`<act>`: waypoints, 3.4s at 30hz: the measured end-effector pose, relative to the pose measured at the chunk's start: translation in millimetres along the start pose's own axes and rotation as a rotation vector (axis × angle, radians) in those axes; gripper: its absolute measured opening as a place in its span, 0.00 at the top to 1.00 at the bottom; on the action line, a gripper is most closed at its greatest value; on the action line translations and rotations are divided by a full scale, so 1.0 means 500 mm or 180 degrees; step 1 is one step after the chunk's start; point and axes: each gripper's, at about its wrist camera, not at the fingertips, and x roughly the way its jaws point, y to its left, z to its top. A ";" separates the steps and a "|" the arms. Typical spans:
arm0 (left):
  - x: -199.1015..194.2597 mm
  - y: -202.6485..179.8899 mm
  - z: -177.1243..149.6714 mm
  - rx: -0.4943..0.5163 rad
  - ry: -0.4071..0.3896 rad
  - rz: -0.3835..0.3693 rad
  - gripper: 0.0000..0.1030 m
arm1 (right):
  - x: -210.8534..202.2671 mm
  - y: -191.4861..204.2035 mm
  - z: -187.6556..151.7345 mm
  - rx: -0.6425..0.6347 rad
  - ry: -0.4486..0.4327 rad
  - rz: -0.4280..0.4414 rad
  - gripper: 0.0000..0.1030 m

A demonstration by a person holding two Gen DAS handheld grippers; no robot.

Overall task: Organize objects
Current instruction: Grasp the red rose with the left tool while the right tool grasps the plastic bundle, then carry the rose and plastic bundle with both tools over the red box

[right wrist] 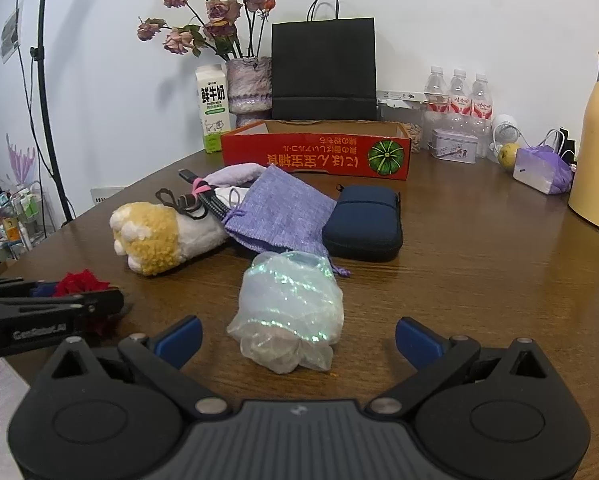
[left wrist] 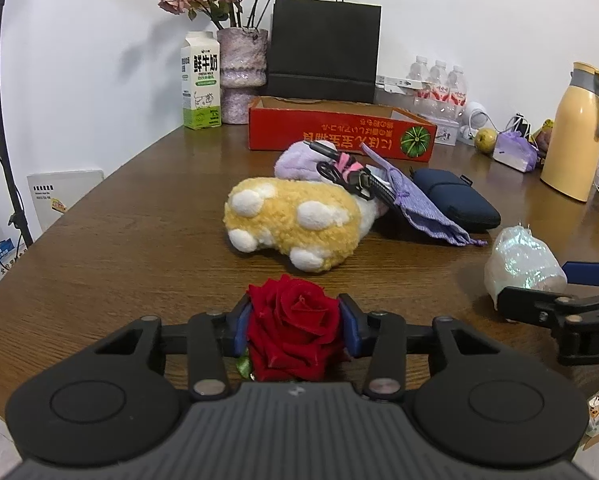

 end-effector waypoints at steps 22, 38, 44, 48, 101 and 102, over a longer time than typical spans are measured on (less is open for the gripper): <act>-0.009 0.017 0.008 -0.0047 -0.0027 0.0042 0.58 | 0.059 0.008 0.009 0.0041 0.0009 0.0184 0.48; -0.026 0.023 0.023 -0.0092 -0.0107 0.0013 0.59 | 0.018 0.005 0.017 -0.0005 -0.0263 0.0133 0.61; -0.022 0.023 0.042 -0.0091 -0.0150 -0.0006 0.59 | 0.015 0.003 0.032 -0.0010 -0.0314 0.0118 0.61; -0.014 0.023 0.059 -0.0090 -0.0186 -0.0021 0.59 | 0.018 0.000 0.045 -0.0011 -0.0337 0.0107 0.61; 0.253 -0.032 0.411 -0.0091 -0.0466 -0.0231 0.60 | 0.260 -0.069 0.343 -0.0100 -0.0574 0.0099 0.61; 0.259 -0.033 0.416 -0.0095 -0.0476 -0.0240 0.60 | 0.264 -0.070 0.347 -0.0105 -0.0581 0.0092 0.61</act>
